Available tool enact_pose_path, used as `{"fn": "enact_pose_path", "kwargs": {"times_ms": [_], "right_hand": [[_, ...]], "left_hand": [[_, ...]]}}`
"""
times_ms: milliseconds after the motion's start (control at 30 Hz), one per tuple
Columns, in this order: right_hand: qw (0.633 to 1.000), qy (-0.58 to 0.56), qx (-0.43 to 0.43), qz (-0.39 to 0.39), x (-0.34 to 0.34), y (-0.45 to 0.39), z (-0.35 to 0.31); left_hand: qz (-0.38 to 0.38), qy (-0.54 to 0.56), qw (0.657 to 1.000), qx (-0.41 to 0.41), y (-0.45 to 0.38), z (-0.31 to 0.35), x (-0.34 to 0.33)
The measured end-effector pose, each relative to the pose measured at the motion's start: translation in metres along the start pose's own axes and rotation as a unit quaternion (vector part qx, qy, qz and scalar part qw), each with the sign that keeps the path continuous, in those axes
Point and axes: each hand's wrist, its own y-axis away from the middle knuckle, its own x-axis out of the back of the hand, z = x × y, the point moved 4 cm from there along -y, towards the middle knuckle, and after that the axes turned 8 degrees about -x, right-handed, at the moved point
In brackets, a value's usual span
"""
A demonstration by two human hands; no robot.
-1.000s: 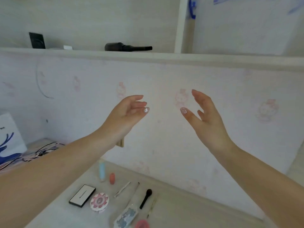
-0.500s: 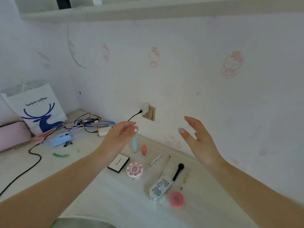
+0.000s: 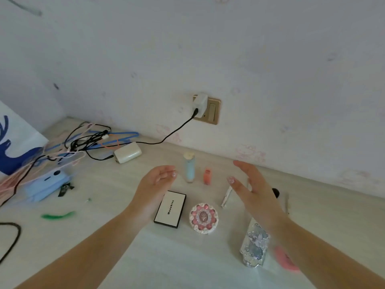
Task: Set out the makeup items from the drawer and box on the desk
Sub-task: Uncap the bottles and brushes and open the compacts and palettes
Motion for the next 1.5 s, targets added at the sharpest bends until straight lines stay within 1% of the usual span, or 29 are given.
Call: {"fn": "enact_pose_path", "kwargs": {"times_ms": [100,267,367,500,600,767,900,1000,1100,1233,1367,1500], "right_hand": [[1.000,0.011,-0.012,0.000,-0.016,-0.004,0.018],[1.000,0.003,0.016,0.000,-0.032,-0.021,0.049],[0.999,-0.004,0.050,0.006,-0.039,-0.031,0.069],[0.992,0.003,0.125,0.035,-0.043,-0.033,0.087],[0.987,0.011,0.156,0.046,-0.044,-0.018,0.091],[0.980,0.026,0.180,0.076,-0.047,0.035,0.085],[0.984,0.037,0.158,0.080,-0.055,0.078,0.074],[0.981,0.078,0.154,0.089,-0.065,0.094,0.061],[0.983,0.095,0.129,0.095,-0.078,0.094,0.050],[0.981,0.131,0.106,0.093,-0.094,0.075,0.037],[0.980,0.145,0.101,0.086,-0.103,0.037,0.026],[0.966,0.221,0.089,0.098,-0.105,-0.018,0.019]], "left_hand": [[-0.021,0.007,1.000,0.004,-0.009,-0.027,-0.003],[-0.021,0.037,0.998,-0.056,-0.014,-0.044,-0.011],[-0.030,0.048,0.993,-0.101,-0.012,-0.056,-0.017],[-0.028,0.045,0.986,-0.159,-0.006,-0.071,-0.025],[-0.021,0.047,0.981,-0.189,0.009,-0.078,-0.024],[-0.026,0.063,0.978,-0.197,0.053,-0.086,-0.013],[-0.008,0.068,0.981,-0.180,0.081,-0.085,0.009],[0.005,0.025,0.982,-0.185,0.090,-0.081,0.026],[0.004,-0.012,0.981,-0.195,0.086,-0.079,0.036],[-0.006,-0.057,0.978,-0.202,0.060,-0.081,0.035],[-0.032,-0.084,0.974,-0.210,0.013,-0.088,0.019],[-0.043,-0.107,0.972,-0.206,-0.044,-0.102,-0.003]]}}
